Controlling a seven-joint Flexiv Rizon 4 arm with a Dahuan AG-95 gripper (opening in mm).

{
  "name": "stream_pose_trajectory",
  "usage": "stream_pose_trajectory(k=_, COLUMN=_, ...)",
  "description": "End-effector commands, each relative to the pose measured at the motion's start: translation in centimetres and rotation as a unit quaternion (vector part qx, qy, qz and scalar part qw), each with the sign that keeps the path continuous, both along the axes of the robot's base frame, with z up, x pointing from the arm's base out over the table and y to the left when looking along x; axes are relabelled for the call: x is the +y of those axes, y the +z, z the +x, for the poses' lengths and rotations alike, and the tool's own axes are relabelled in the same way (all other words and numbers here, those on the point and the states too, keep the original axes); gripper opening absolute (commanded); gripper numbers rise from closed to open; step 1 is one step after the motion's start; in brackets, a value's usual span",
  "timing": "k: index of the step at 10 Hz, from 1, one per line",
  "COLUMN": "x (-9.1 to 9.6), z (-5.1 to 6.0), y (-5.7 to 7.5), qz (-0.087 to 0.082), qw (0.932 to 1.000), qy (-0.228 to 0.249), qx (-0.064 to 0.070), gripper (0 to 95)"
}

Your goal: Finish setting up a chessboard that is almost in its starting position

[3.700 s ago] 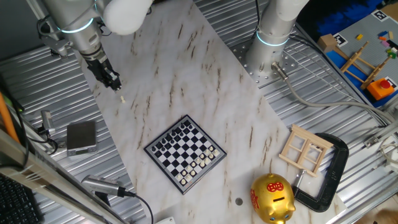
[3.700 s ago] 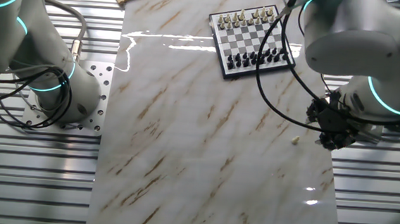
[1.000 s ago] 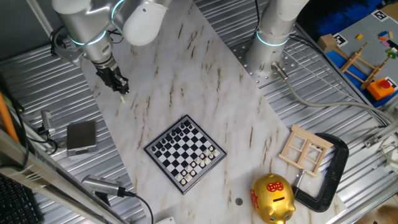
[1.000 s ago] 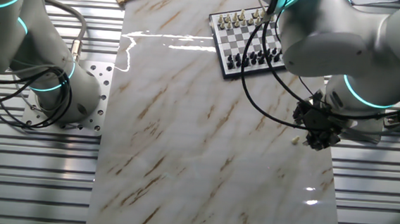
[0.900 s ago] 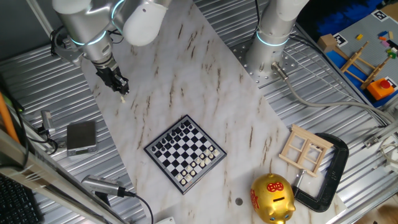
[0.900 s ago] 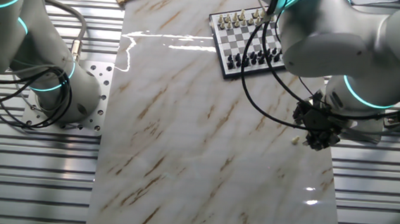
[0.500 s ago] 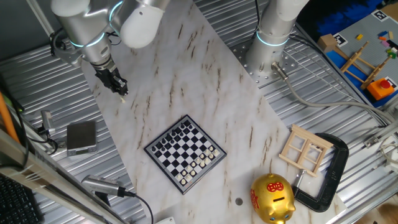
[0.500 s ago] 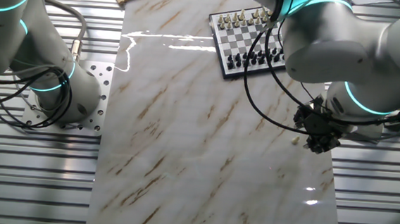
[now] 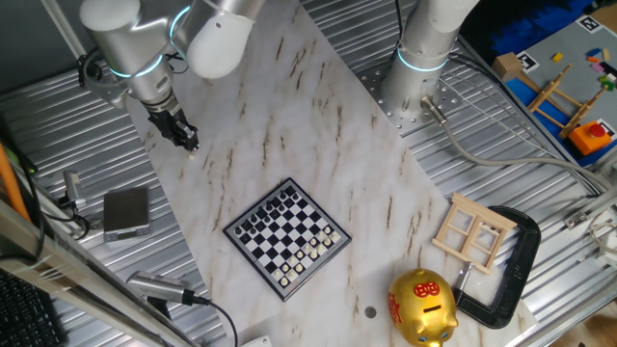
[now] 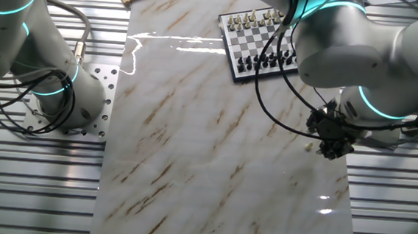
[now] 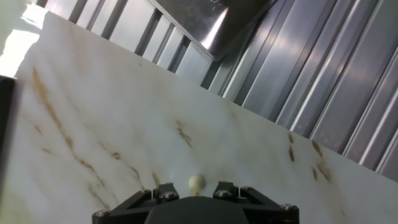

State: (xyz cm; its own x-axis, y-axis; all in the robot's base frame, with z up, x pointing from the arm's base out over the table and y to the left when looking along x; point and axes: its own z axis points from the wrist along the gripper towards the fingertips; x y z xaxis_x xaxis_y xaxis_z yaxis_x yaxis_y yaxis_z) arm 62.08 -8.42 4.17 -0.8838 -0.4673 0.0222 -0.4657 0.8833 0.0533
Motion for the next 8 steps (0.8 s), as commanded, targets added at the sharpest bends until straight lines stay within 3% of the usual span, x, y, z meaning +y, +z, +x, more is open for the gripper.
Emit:
stream_pose_trajectory(k=1, x=-0.06, z=-0.04, y=-0.20, qz=0.001, qw=1.0000, qy=0.001, qx=-0.001, gripper=38.0)
stream_pose_trajectory(k=5, x=0.05, z=-0.51, y=-0.79, qz=0.001, qw=1.0000, qy=-0.002, qx=-0.003, gripper=38.0)
stream_pose_trajectory(k=6, x=0.04, z=-0.50, y=-0.86, qz=0.000, qw=1.0000, qy=-0.003, qx=-0.003, gripper=19.0)
stream_pose_trajectory(k=8, x=0.03, z=-0.57, y=-0.95, qz=0.000, qw=1.0000, qy=-0.004, qx=-0.003, gripper=19.0)
